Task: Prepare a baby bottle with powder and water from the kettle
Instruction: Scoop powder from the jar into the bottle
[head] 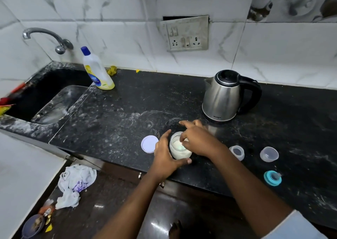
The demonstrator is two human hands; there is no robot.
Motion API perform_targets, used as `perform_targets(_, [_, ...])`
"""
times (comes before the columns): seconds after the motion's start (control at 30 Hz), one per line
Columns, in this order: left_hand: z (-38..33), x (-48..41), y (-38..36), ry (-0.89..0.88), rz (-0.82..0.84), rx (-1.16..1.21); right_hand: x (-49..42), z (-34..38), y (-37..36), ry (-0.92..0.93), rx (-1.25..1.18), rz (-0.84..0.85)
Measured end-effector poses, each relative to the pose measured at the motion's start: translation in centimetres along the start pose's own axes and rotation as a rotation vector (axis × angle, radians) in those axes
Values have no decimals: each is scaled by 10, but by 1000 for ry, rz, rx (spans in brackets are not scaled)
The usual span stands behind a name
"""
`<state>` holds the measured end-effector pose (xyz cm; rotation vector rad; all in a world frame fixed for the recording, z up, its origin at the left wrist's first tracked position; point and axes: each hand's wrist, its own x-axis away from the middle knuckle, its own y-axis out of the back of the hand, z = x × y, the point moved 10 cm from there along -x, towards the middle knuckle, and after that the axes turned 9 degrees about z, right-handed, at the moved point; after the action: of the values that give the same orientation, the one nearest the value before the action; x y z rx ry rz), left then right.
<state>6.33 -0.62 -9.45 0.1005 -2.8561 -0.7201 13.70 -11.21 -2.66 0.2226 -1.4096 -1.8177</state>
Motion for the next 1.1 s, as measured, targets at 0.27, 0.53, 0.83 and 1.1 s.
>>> perform_targets(0.27, [11, -9, -11, -52, 13, 178, -14, 2, -1, -199, 303, 108])
perform_targets(0.53, [4, 8, -2, -138, -66, 146, 6, 18, -6, -164, 306, 40])
perform_targets(0.83, [-14, 18, 17, -190, -163, 300, 53, 52, 35, -37, 123, -403])
perform_targets(1.1, [-20, 16, 18, -211, -140, 282, 45, 46, 25, -171, 91, -422])
